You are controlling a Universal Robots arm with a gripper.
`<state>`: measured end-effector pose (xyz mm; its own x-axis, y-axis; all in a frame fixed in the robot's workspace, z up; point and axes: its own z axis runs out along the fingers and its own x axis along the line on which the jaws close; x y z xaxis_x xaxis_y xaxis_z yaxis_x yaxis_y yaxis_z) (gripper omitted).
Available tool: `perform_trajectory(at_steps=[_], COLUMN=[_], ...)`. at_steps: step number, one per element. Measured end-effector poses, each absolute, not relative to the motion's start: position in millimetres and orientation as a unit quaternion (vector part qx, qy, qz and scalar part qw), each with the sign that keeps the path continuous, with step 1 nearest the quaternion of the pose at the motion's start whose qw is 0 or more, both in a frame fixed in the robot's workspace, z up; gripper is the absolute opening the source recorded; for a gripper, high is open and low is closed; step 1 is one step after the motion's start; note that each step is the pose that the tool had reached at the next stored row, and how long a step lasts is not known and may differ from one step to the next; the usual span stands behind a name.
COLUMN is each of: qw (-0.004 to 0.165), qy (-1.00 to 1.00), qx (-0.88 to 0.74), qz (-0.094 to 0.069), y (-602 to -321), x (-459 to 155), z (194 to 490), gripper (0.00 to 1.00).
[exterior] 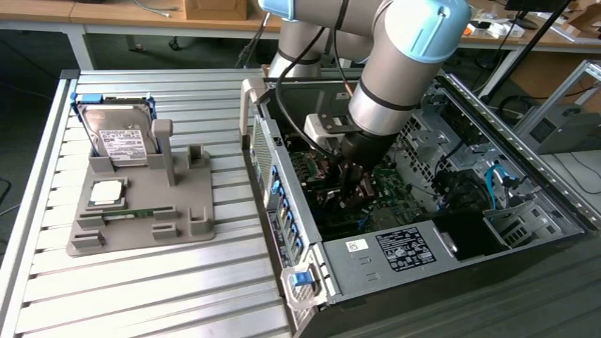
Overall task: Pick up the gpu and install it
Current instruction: 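Insert the gpu into the slot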
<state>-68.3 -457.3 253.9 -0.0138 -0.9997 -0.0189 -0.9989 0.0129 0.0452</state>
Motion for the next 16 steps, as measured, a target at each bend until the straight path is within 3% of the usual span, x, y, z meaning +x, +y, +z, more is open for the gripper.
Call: perform_trajectory(at_steps=[11,16], qw=[0.006,0.006], qy=[-0.712,-0.711], qx=[0.702,0.702], qz=[-0.020,-0.020], y=[-457.1,-457.1], x=[-69.8,-69.9], z=[285.3,286.9], gripper=[0.58,0.44])
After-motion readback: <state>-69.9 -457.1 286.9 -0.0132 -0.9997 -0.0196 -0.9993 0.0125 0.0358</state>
